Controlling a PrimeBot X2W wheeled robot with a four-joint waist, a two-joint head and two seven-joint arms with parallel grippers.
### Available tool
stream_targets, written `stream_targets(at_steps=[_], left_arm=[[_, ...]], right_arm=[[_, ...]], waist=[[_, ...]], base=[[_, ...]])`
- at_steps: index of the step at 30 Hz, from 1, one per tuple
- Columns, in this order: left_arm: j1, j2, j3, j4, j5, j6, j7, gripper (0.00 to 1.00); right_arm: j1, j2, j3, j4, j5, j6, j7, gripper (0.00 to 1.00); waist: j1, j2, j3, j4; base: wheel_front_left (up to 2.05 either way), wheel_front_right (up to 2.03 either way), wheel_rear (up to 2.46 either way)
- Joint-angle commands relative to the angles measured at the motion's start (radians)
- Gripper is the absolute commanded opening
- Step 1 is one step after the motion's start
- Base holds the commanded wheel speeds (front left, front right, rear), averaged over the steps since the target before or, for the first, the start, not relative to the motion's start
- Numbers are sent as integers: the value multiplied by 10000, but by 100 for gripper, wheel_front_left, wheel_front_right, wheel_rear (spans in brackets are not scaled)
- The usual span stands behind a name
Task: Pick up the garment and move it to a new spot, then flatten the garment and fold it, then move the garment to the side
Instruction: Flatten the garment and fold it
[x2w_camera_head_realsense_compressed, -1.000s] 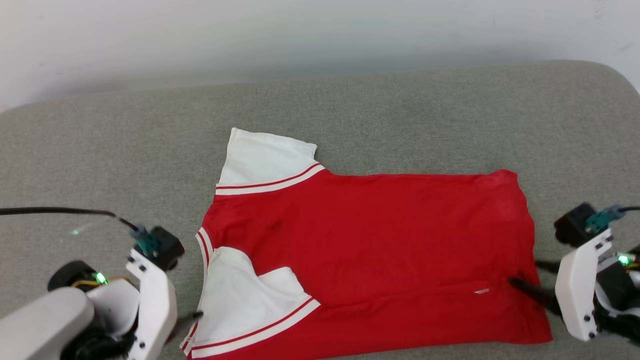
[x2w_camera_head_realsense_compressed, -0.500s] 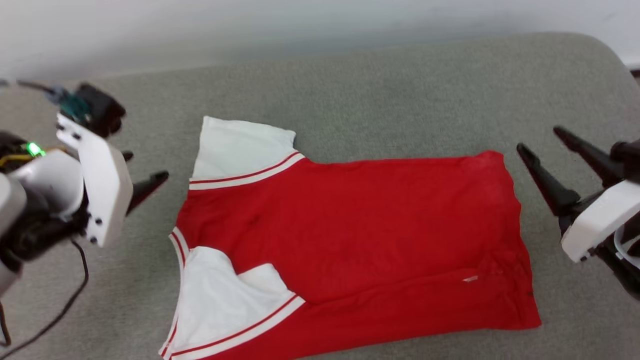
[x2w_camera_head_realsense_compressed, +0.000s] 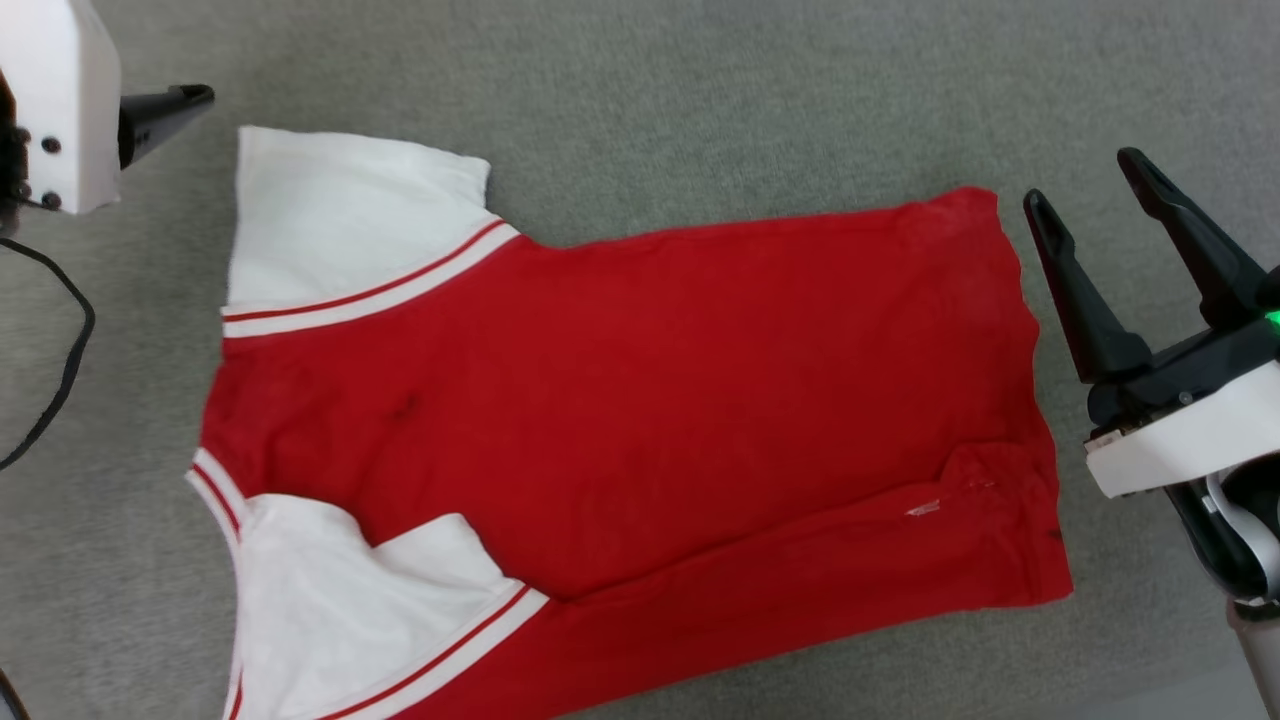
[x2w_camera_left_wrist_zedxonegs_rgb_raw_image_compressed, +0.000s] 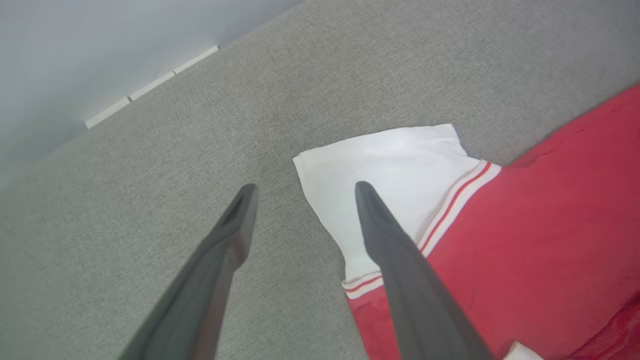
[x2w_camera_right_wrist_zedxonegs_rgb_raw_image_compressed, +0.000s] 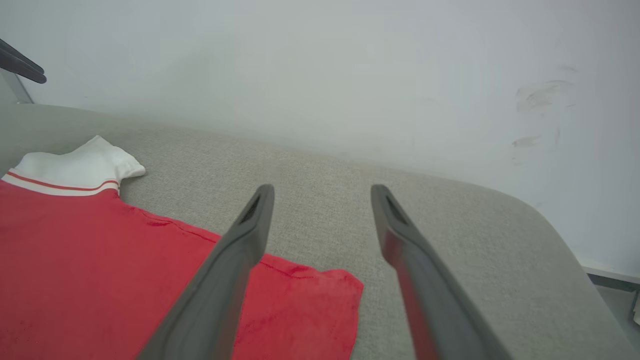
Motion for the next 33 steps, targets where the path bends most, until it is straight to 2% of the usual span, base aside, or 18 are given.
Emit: stream_targets(at_steps=[1,8,11,16,17,18,19,23,26,30,33], left_arm=[[-218,-72,-75,158,-21,83,364,100],[-983,-344,-523,1001,442,217,1436,100],[-915,-406,-749,1384,581,120,1609,100],[-518,-565,-1242,1945,772,-277,1574,100],[-453,-596,-1273,2021,727,-363,1574,96],[-419,-621,-1298,2081,694,-437,1546,24],[-395,-663,-1291,2122,638,-489,1513,0],[-562,-694,-1261,2183,707,-701,1194,0],[-745,-791,-1279,2067,776,-805,865,0],[-797,-921,-1387,1746,788,-908,420,0],[-657,-977,-1558,1376,763,-945,170,0]], right_arm=[[-35,125,-13,-154,-77,-7,37,100],[-359,438,19,-616,-407,-9,172,100],[-483,493,46,-550,-468,-7,187,100],[-595,432,-26,-415,-462,-7,161,100],[-606,407,-50,-378,-448,-7,182,100],[-648,381,-82,-348,-460,-9,189,100],[-698,364,-90,-297,-457,-7,221,100],[-1071,118,-167,-202,-474,-9,372,100],[-1587,-365,-70,-164,-462,-8,792,100],[-2590,-1428,718,-133,-133,-8,1963,100],[-3286,-2214,1637,101,641,-9,3674,100]], waist=[[-1,-1,690,-408],[-1,-1,1563,-688],[-1,-1,1749,-744],[-1,-1,1800,-725],[-1,-1,1764,-709],[-1,-1,1725,-696],[-1,-1,1667,-678],[-1,-1,1340,-548],[-1,-1,1020,-381],[-1,-1,610,-117],[-1,-1,343,94]], base=[[0,0,0],[0,0,0],[0,0,0],[0,0,0],[0,0,0],[0,0,0],[0,0,0],[0,0,0],[0,0,0],[0,0,0],[0,0,0]])
